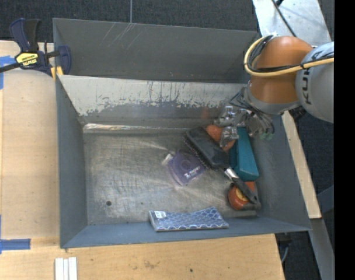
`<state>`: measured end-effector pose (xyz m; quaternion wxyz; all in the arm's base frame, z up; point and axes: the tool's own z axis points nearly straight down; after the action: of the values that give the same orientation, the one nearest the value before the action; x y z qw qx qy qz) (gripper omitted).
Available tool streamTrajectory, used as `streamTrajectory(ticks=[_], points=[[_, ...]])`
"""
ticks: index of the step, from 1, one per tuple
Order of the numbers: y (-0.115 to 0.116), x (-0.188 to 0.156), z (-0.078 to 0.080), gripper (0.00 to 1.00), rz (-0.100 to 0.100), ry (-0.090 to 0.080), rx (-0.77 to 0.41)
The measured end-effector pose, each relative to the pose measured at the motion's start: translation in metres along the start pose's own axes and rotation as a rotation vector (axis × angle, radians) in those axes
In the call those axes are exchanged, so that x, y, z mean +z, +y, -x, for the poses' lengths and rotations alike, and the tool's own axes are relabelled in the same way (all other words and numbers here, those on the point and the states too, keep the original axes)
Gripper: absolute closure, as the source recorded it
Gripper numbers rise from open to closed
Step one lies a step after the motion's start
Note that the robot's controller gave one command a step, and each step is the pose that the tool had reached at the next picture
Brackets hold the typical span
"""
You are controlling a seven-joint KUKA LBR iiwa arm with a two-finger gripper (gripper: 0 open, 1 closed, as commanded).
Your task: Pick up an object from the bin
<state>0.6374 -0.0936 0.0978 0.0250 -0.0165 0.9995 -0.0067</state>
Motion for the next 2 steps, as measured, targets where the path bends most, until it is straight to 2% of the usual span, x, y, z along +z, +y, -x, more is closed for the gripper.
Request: streamTrajectory(ticks=[2], points=[[0.0000,0.0001,0.0000,1.00,0.000,0.000,0.000]])
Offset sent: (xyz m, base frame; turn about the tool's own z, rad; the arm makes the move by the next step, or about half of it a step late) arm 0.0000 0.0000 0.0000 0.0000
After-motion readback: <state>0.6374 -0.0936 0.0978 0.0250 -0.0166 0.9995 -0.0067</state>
